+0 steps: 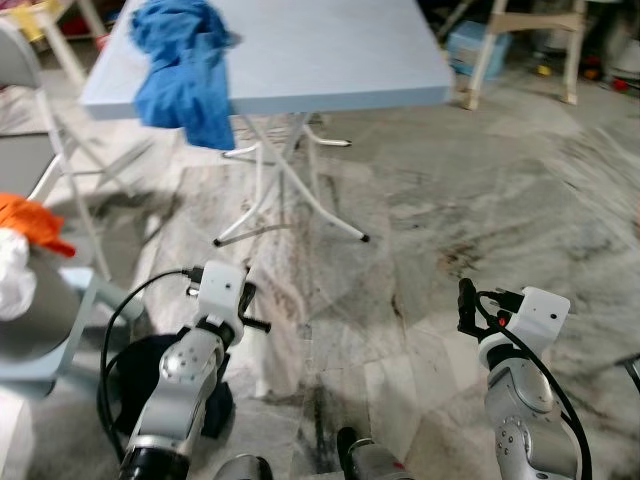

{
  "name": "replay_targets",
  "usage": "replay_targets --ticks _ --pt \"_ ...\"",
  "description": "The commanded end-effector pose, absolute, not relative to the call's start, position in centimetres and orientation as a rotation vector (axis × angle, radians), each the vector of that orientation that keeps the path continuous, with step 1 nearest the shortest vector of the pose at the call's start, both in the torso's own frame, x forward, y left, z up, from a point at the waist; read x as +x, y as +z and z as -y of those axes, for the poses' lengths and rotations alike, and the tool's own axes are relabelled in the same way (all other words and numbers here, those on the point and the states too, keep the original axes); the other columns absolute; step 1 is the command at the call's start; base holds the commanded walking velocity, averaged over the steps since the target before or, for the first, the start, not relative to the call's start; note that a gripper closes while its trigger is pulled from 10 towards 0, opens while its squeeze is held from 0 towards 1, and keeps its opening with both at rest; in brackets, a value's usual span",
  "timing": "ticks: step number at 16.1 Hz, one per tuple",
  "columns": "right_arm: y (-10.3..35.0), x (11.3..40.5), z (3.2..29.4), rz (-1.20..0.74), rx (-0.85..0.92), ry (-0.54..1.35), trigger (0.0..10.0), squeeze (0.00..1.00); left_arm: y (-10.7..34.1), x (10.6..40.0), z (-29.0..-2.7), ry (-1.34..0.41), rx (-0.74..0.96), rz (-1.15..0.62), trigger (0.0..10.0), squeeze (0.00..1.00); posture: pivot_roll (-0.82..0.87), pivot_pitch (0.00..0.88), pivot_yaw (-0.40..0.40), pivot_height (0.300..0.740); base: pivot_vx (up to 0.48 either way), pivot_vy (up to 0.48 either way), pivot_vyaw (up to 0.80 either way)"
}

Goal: Hang hanger

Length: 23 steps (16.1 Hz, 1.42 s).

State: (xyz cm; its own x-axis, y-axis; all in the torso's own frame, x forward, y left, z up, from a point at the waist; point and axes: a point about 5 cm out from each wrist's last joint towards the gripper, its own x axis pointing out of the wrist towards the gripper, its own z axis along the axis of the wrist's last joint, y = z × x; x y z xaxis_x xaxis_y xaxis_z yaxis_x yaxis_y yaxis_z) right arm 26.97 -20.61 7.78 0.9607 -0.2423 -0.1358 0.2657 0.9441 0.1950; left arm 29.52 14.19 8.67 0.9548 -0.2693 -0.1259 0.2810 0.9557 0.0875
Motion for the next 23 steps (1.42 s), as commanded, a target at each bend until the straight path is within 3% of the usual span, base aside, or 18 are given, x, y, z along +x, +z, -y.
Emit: replay_targets --ticks 1,7,16,23 --pt "7.8 26.9 20.8 -0.107 0.217 -0.273 10.0 0.0 8.5 29.6 -14.4 -0.285 0.103 -0.124 10.0 0.0 -0.06 0.15 0.043 0.74 0.0 0.259 -0.8" --pt "8.7 27.8 21.3 -0.076 0.197 -0.284 10.0 0.0 9.7 31.1 -13.3 -0.291 0.076 -0.09 10.0 0.0 -0.07 0.171 0.054 0.74 0.0 0.277 -0.8" --pt "8.7 28.0 20.9 -0.074 0.204 -0.287 10.0 0.0 10.1 31.8 -14.0 -0.261 0.077 -0.085 10.0 0.0 -0.07 0.185 0.057 0.74 0.0 0.307 -0.74" --pt "8.9 27.7 20.8 -0.07 0.19 -0.289 10.0 0.0 10.8 31.9 -13.5 -0.325 0.009 -0.041 10.0 0.0 -0.08 0.191 0.055 0.74 0.0 0.0 -0.15"
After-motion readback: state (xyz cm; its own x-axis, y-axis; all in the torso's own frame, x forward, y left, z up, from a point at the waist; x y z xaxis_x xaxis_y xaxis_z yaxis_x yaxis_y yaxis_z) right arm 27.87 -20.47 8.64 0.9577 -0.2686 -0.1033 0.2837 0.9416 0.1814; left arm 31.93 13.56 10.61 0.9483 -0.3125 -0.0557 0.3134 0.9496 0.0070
